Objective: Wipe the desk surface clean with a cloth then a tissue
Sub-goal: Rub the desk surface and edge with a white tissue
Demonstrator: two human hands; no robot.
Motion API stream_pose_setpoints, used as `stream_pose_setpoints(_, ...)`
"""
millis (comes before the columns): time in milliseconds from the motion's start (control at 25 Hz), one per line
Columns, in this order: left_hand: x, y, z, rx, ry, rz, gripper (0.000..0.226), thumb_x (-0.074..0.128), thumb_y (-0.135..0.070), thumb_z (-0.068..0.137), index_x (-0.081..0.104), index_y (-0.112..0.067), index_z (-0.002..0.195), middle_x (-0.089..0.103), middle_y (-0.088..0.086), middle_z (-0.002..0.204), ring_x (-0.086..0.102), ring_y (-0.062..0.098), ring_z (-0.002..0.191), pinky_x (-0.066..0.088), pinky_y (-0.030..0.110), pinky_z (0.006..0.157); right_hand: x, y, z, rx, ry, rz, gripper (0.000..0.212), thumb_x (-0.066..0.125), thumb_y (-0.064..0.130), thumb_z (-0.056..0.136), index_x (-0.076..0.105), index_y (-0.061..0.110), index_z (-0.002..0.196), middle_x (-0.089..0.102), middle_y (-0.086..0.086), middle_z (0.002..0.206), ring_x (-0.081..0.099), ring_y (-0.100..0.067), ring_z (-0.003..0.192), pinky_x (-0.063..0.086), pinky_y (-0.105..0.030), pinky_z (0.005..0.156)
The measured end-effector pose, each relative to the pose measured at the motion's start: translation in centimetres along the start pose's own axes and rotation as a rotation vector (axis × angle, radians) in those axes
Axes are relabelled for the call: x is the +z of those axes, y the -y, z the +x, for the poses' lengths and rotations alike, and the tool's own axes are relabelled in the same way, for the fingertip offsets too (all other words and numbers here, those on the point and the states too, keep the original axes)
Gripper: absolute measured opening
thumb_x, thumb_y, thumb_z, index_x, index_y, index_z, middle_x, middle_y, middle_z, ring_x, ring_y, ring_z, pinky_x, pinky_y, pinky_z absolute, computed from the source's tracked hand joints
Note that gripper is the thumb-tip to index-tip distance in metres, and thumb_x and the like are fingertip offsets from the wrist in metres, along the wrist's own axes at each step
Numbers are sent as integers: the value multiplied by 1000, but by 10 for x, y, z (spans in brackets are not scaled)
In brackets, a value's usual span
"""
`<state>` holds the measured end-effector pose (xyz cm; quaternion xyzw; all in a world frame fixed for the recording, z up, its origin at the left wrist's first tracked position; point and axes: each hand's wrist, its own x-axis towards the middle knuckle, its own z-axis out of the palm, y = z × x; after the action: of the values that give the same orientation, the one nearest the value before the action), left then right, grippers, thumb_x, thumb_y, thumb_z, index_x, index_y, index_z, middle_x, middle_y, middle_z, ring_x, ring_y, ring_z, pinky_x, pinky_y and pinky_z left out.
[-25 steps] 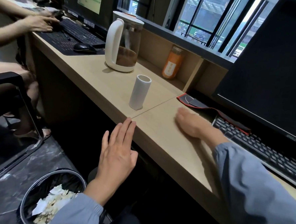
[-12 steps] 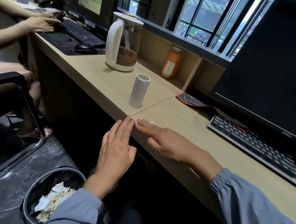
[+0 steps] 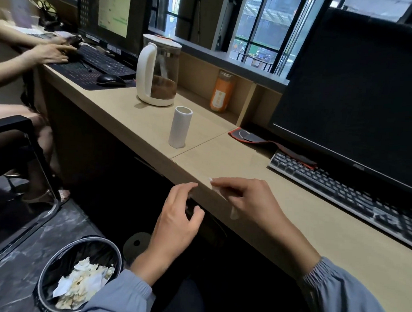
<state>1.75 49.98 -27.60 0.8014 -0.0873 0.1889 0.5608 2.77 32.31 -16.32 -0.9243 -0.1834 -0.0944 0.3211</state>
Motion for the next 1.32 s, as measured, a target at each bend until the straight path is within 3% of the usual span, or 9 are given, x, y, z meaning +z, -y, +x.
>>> stream_pose_setpoints(80,1,-8,-6,-196,117,-262,29,69,-22,94,67,-38,118,71,-7,113,68,7,97,52,19,81,15,16,-8,64,-138,219,24,69,5,90,80,23,102,77,15,97,70,5,88,53,-15,83)
stream_pose_setpoints(200,-4,-18,-24,-401,302,-557,18,73,-21,96,73,-24,114,79,7,103,73,16,86,50,29,69,37,36,-20,132,-191,525,16,69,4,90,78,16,96,78,6,96,71,-5,91,54,-20,81)
stream_pose_setpoints(400,-50,-20,-50,-511,139,-801,20,68,-7,98,70,-7,118,75,20,101,67,19,78,49,25,62,71,49,-34,148,-160,720,13,70,9,92,78,18,96,77,0,94,71,-12,89,54,-28,81)
stream_pose_setpoints(640,-97,-9,-71,-610,213,-986,50,72,7,88,59,-2,136,72,23,110,72,30,93,59,30,69,113,74,-29,110,-150,786,15,71,10,92,78,21,98,77,-2,98,73,-19,99,58,-39,91)
stream_pose_setpoints(800,-121,9,-74,-595,91,-993,53,76,7,79,63,0,130,74,22,113,73,23,95,62,27,80,138,82,-26,103,-123,800,15,71,8,91,78,18,100,77,-1,101,72,-19,100,57,-38,93)
stream_pose_setpoints(920,-132,27,-71,-590,-74,-900,33,77,-4,85,69,3,116,76,18,99,71,18,82,61,24,78,152,83,-30,111,-60,816,12,73,14,92,78,18,101,77,0,101,71,-18,99,56,-35,92)
stream_pose_setpoints(1040,-140,46,-71,-606,-179,-827,15,73,-5,92,74,-3,107,78,14,96,73,17,83,61,26,73,168,80,-34,108,53,817,16,68,13,96,78,17,108,77,1,107,70,-15,105,53,-37,99)
stream_pose_setpoints(1160,-143,63,-73,-614,-229,-772,14,71,-4,94,75,-4,107,79,14,103,74,20,92,57,31,76,189,74,-33,76,162,727,25,62,6,98,76,16,115,76,5,113,68,-11,112,52,-39,103)
stream_pose_setpoints(1320,-146,77,-73,-659,-282,-784,15,71,2,93,68,2,108,78,19,93,71,22,78,59,29,74,215,68,-27,43,183,625,24,74,15,91,77,21,115,74,8,113,69,-9,108,54,-40,99)
